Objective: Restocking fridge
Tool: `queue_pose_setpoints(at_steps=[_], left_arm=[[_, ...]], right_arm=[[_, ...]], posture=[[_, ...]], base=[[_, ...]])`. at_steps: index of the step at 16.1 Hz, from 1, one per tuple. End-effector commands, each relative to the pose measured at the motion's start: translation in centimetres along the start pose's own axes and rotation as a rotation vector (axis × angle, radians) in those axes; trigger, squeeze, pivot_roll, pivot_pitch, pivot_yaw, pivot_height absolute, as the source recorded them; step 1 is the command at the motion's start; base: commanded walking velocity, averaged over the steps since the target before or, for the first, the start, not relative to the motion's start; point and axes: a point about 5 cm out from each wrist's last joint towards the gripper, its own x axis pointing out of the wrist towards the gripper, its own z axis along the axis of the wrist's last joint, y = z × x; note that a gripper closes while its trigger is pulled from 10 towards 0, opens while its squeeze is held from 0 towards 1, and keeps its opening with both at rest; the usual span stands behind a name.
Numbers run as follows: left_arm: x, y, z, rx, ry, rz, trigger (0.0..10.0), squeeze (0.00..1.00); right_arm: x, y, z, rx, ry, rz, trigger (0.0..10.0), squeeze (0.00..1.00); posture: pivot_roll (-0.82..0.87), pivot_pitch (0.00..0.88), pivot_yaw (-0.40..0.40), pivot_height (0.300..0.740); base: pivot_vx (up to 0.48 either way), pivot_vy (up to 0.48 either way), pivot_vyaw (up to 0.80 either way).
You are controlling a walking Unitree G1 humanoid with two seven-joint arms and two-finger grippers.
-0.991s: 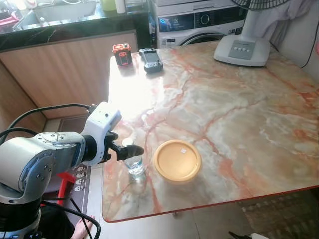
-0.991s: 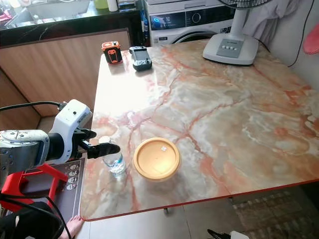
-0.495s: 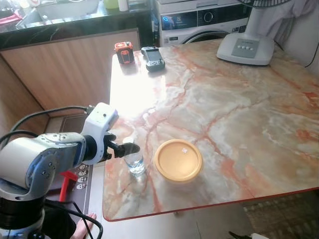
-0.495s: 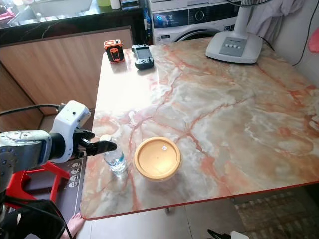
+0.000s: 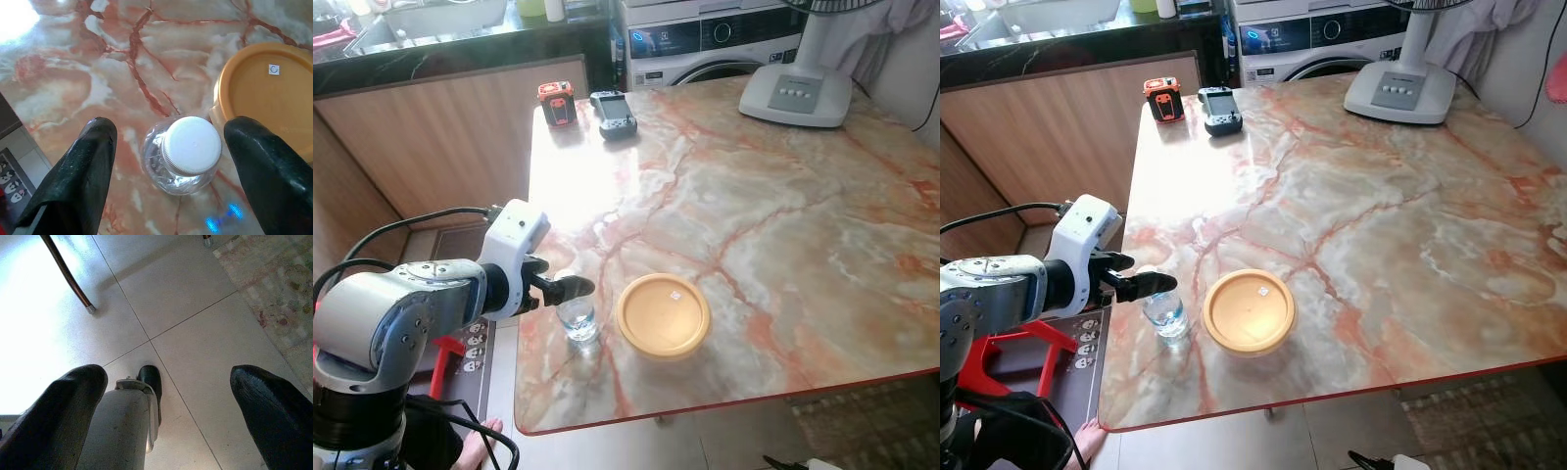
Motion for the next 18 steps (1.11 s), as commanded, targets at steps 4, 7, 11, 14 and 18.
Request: queue_pose_setpoints(at_steps=[4, 7, 11, 14, 18], left_arm=[[-0.02, -0.35, -0.50, 0.001, 0.019, -0.023, 2.1, 0.00], [-0.05, -0.31, -0.46, 0.012, 0.012, -0.016, 10.0, 0.00], [-0.12, -0.40, -0.43, 0.021, 0.012, -0.023, 1.1, 0.00], [-0.15, -0.40, -0.43, 0.024, 0.010, -0.021, 0.0, 0.00], [-0.13, -0.59, -0.44, 0.031, 0.010, -0.023, 0.0, 0.00]], right_arm=[[-0.11, 0.07, -0.57, 0.003, 0.020, 0.002, 10.0, 0.00], [-0.12, 0.09, -0.59, 0.008, 0.018, 0.000, 10.0, 0.00], [-0.14, 0.17, -0.73, 0.012, 0.022, 0.002, 10.0, 0.00], [-0.14, 0.20, -0.75, 0.011, 0.022, 0.004, 10.0, 0.00], [-0.16, 0.15, -0.78, 0.029, 0.020, -0.006, 10.0, 0.00]], posture=[[0.22, 0.075, 0.076, 0.740], [0.22, 0.078, 0.080, 0.740], [0.22, 0.080, 0.086, 0.740], [0.22, 0.082, 0.087, 0.740], [0.23, 0.080, 0.084, 0.740]], base=[[0.000, 0.000, 0.00], [0.000, 0.000, 0.00], [0.000, 0.000, 0.00], [0.000, 0.000, 0.00], [0.000, 0.000, 0.00]])
